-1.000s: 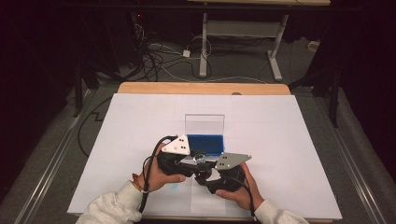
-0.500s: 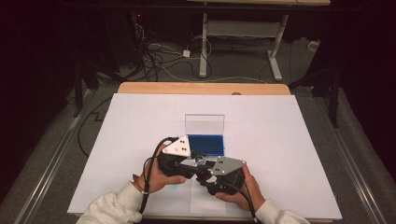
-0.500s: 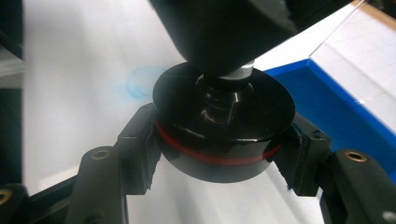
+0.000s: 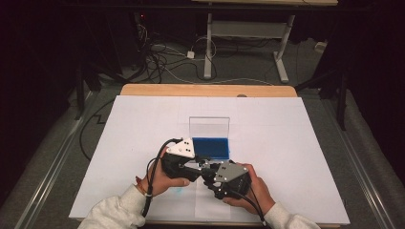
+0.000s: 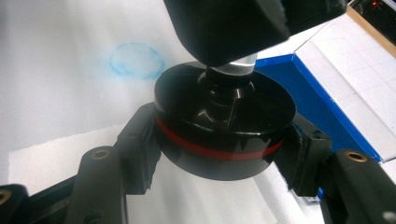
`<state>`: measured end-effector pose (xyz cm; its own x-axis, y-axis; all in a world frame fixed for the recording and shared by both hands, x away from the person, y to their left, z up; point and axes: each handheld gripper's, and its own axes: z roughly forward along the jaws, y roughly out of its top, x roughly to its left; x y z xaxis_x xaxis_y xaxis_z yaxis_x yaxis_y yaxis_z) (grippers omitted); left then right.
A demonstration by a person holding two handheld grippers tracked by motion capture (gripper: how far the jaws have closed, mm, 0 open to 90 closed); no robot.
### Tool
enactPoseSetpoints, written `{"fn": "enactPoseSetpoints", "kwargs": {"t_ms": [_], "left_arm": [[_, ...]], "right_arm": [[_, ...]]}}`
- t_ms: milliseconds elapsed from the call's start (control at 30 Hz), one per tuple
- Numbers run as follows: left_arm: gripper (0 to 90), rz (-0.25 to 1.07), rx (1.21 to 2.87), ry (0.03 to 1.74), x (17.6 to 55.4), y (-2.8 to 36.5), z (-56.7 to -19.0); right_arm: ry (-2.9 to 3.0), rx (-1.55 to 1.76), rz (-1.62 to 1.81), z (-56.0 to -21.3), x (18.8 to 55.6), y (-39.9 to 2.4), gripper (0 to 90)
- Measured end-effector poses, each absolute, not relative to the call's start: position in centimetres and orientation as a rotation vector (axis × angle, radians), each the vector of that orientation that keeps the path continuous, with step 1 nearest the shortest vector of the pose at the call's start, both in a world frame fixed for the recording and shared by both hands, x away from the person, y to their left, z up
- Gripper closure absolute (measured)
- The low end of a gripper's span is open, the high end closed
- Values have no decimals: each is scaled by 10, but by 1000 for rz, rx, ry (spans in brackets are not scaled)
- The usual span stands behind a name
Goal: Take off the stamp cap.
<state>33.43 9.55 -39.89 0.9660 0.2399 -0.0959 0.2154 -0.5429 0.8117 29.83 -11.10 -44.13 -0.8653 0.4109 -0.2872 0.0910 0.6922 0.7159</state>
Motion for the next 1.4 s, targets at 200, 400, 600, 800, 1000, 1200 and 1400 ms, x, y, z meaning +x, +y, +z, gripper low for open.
{"fn": "enactPoseSetpoints", "kwargs": {"t_ms": [200, 400, 600, 800, 1000, 1200, 1400], "left_arm": [[547, 29, 2164, 326, 335, 94, -400], [547, 16, 2162, 315, 337, 93, -400], [548, 68, 2146, 351, 342, 90, -399], [549, 113, 2123, 390, 346, 108, -391], [549, 151, 2144, 406, 348, 115, -391], [549, 163, 2149, 409, 348, 118, -391], [548, 166, 2151, 396, 348, 119, -391]], "right_arm": [[2485, 371, 992, -441, 299, -111, 387], [2486, 372, 966, -440, 299, -110, 386], [2571, 142, 949, -449, 272, -75, 389], [2521, 229, 998, -439, 281, -101, 388], [2512, 273, 1014, -434, 283, -110, 387], [2488, 361, 1029, -434, 290, -122, 387], [2462, 428, 1058, -431, 294, -133, 386]]}}
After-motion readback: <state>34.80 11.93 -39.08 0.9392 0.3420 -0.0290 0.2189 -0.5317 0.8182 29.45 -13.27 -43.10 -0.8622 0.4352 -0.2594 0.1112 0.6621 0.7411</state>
